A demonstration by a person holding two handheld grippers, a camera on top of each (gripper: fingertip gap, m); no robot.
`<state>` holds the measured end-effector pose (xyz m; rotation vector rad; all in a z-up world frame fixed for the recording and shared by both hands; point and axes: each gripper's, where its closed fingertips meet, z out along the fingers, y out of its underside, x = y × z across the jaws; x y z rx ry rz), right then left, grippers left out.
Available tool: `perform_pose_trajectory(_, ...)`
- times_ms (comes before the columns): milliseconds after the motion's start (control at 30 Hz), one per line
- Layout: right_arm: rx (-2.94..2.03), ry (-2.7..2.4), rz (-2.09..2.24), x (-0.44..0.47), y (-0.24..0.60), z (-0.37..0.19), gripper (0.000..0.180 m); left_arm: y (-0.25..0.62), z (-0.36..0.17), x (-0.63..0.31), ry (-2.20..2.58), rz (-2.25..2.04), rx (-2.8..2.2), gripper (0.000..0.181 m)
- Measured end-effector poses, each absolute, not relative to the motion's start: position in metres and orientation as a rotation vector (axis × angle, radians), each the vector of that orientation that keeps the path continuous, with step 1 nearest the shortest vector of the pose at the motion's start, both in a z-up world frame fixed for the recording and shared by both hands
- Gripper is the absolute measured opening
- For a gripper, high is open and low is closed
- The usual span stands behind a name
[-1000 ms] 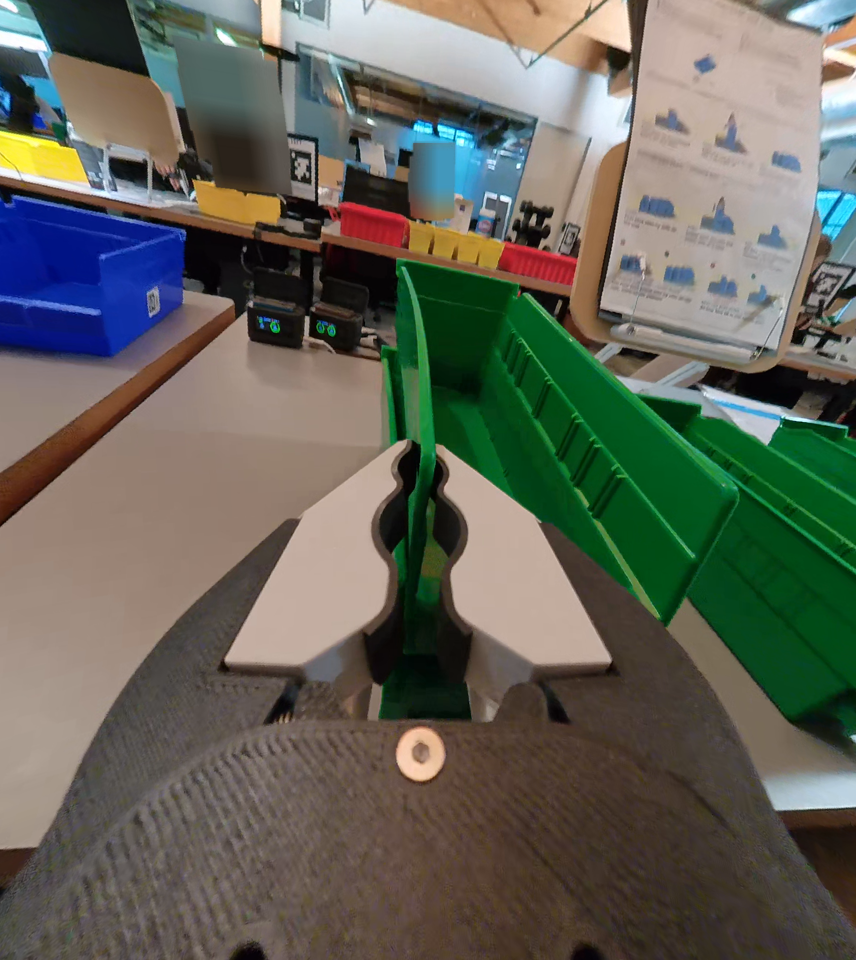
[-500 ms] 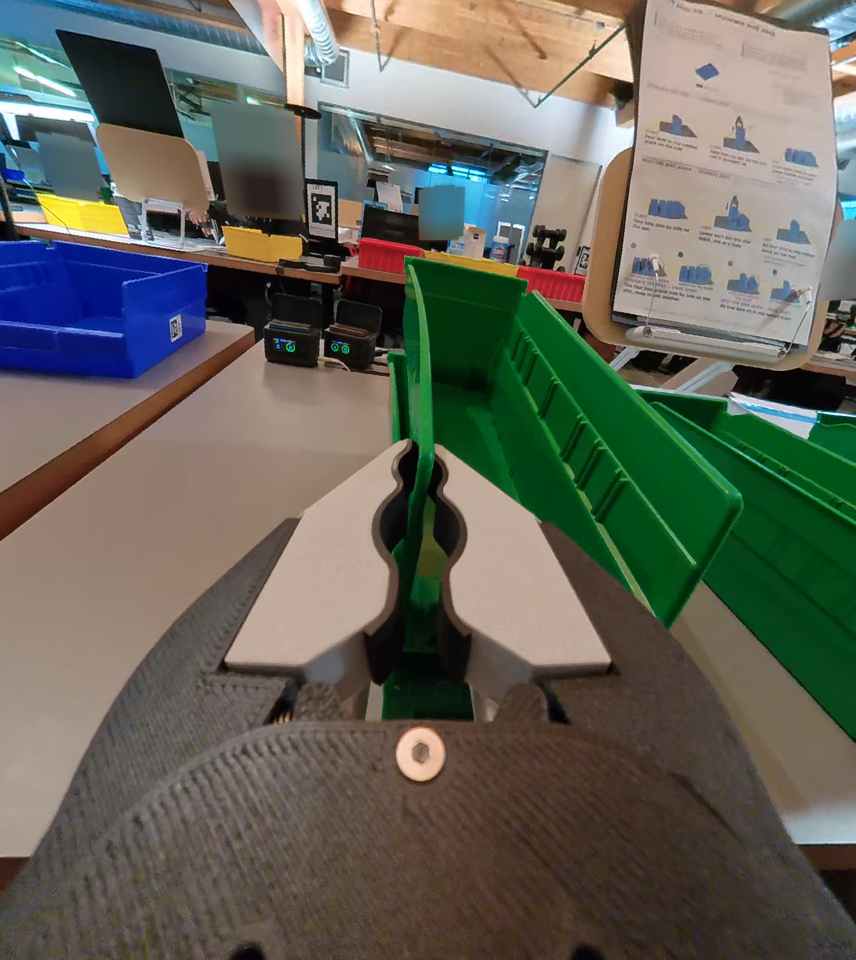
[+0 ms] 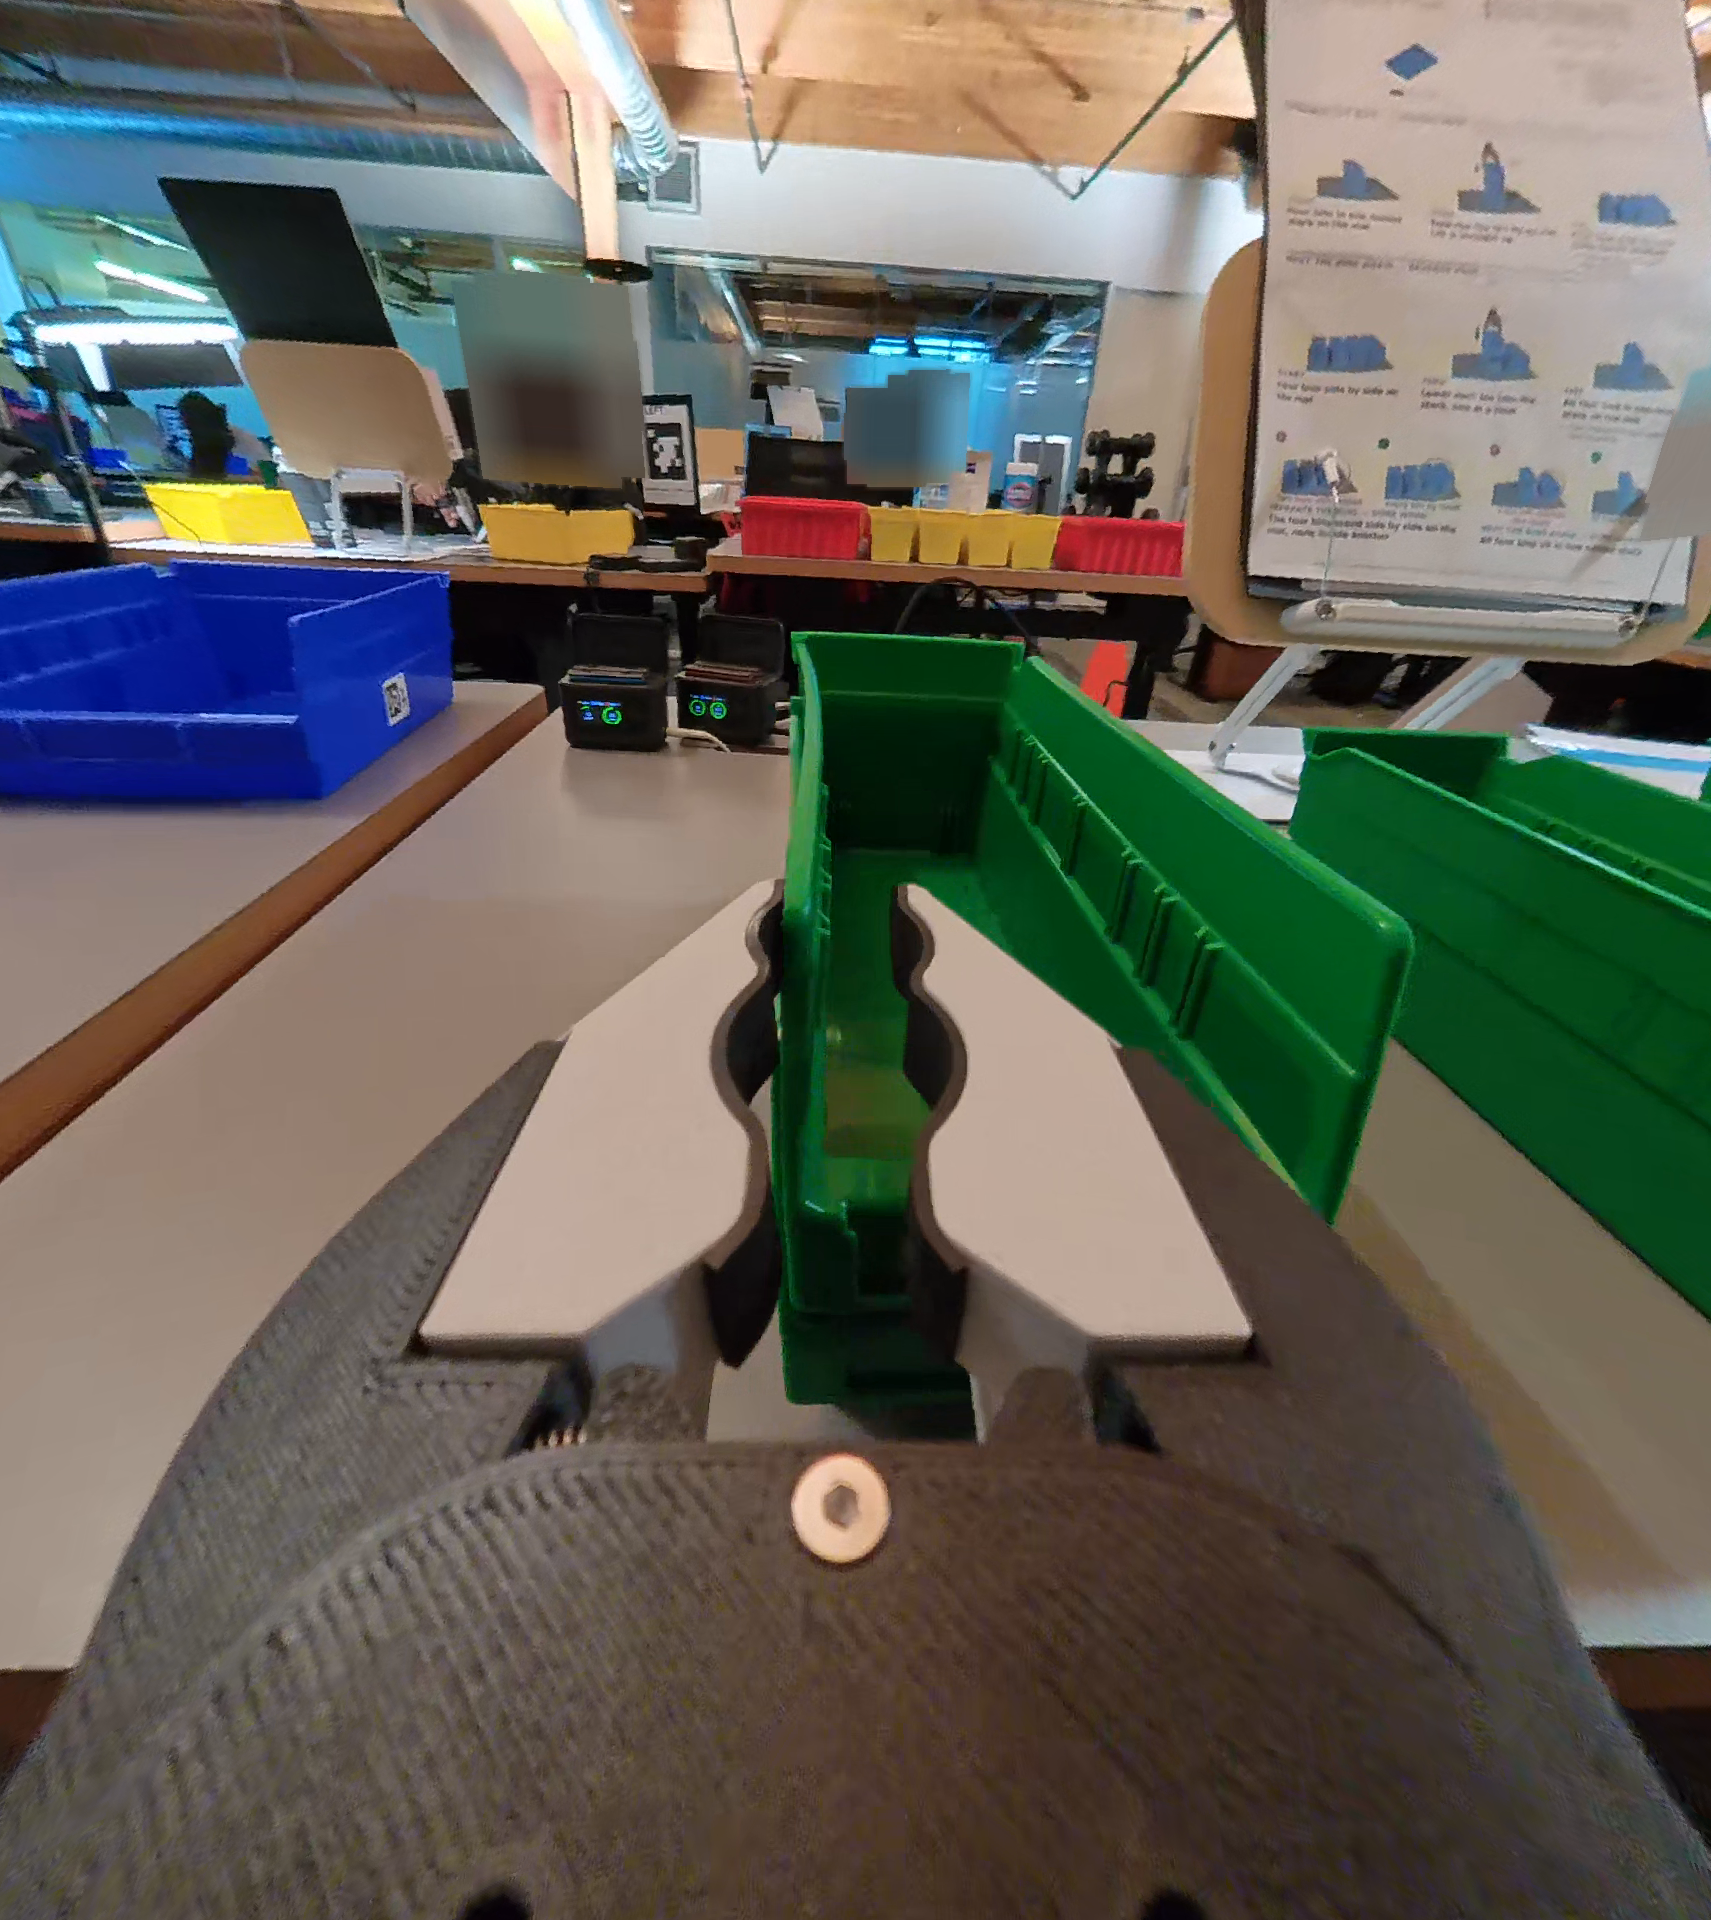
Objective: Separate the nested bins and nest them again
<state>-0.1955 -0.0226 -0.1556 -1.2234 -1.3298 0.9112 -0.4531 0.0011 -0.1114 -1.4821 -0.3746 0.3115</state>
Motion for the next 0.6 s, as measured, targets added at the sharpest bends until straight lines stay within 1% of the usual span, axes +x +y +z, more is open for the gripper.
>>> perform_pose_trajectory(100,-1.225,-1.328,0.911,-0.195,-0.022,-0.155,0.021,0.000,-0.115,-0.456,-0.397,0.316,-1.500,0.006)
perform_pose_trajectory(233,-1.220,-1.300,0.896,-0.193,-0.015,-0.150,0.022,-0.005,-0.110,-0.457,-0.400,0.319,-1.468,0.016)
perform_pose_trajectory(300,-1.185,-1.199,0.847,-0.186,0.002,-0.132,0.025,-0.011,-0.099,-0.457,-0.401,0.349,-1.425,0.022)
perform_pose_trajectory(367,-1.131,-1.035,0.764,-0.168,0.032,-0.101,0.024,-0.016,-0.086,-0.450,-0.381,0.373,-1.380,0.036)
perform_pose_trajectory(467,-1.110,-0.779,0.640,-0.123,0.093,-0.059,0.023,-0.013,-0.064,-0.419,-0.285,0.374,-1.334,0.046)
perform_pose_trajectory(600,-1.106,-0.483,0.502,-0.037,0.175,-0.024,0.024,-0.001,-0.051,-0.355,-0.161,0.270,-1.325,0.047)
